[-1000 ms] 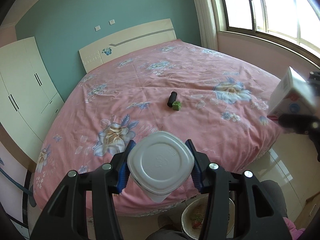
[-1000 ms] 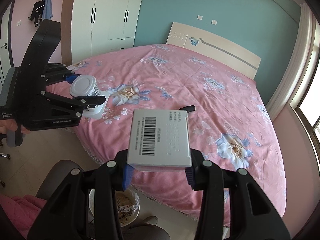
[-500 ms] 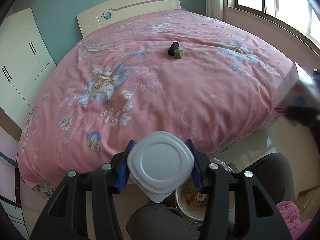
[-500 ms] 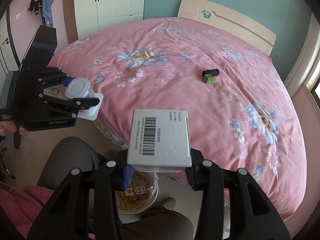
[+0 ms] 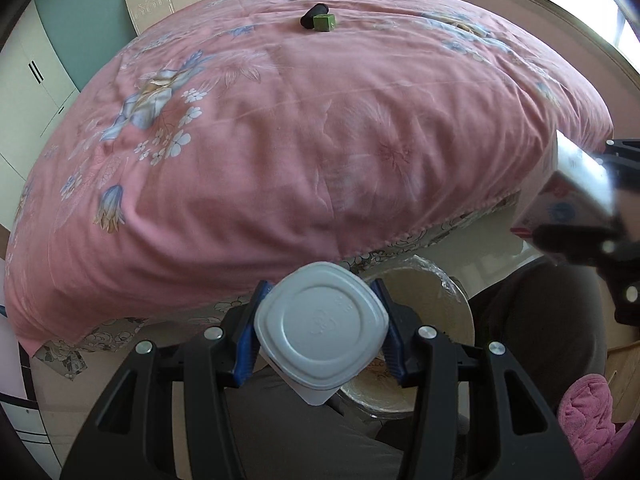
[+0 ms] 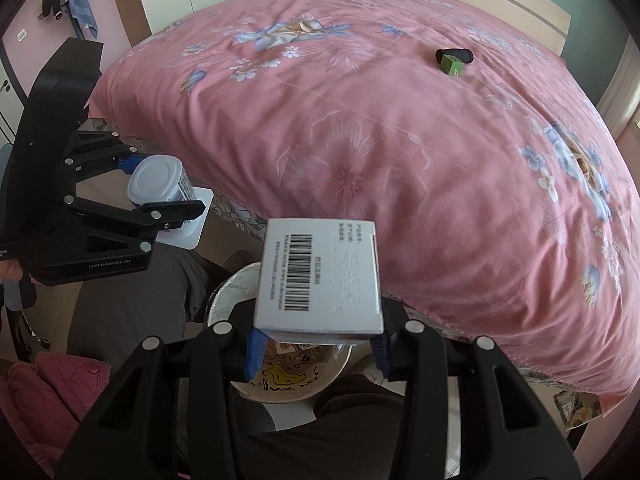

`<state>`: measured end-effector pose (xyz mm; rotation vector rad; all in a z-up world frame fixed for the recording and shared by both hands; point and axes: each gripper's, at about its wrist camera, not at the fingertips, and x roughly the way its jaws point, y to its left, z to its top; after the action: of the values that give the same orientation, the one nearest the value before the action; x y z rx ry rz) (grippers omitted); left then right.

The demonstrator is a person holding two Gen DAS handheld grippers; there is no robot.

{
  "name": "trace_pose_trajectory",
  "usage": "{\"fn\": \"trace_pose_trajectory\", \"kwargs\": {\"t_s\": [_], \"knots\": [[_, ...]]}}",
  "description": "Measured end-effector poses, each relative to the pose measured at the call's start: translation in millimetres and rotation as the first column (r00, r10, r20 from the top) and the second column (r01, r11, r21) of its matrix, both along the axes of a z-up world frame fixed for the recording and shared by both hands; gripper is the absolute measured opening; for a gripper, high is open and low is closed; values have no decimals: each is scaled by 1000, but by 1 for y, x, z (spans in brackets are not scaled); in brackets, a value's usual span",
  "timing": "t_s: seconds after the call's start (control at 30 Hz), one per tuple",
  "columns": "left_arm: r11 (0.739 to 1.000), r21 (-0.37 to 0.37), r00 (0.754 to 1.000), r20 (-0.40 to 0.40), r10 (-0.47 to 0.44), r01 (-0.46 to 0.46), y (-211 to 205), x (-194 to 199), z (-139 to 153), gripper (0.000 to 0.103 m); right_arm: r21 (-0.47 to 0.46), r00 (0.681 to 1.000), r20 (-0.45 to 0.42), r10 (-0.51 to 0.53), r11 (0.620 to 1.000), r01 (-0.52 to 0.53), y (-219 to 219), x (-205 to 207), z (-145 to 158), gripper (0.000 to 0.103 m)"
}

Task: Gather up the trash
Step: 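Carry the yogurt cup and white box with both tools over the bin, then open left tool to drop the yogurt cup while right tool drops the box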

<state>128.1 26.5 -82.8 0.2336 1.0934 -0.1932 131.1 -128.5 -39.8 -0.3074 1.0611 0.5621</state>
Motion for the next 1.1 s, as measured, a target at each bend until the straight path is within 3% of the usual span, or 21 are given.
{"fn": "trace_pose_trajectory", "kwargs": {"t_s": [0.43,0.8,1.1], "knots": [[998,-50,977,-206,-45,36,-21,0,-85,53,-4,975,-218,-39,999,39,-1,0,-98,44],[997,-68,941,-335,-47,25,-26,7,-149,53,-48,913,-404,-62,998,46,9,-5,-178,44],[993,-115,912,-410,-24,-26,-26,25,-190,53,-46,852,-520,-63,998,45,21,-12,-219,44]]}}
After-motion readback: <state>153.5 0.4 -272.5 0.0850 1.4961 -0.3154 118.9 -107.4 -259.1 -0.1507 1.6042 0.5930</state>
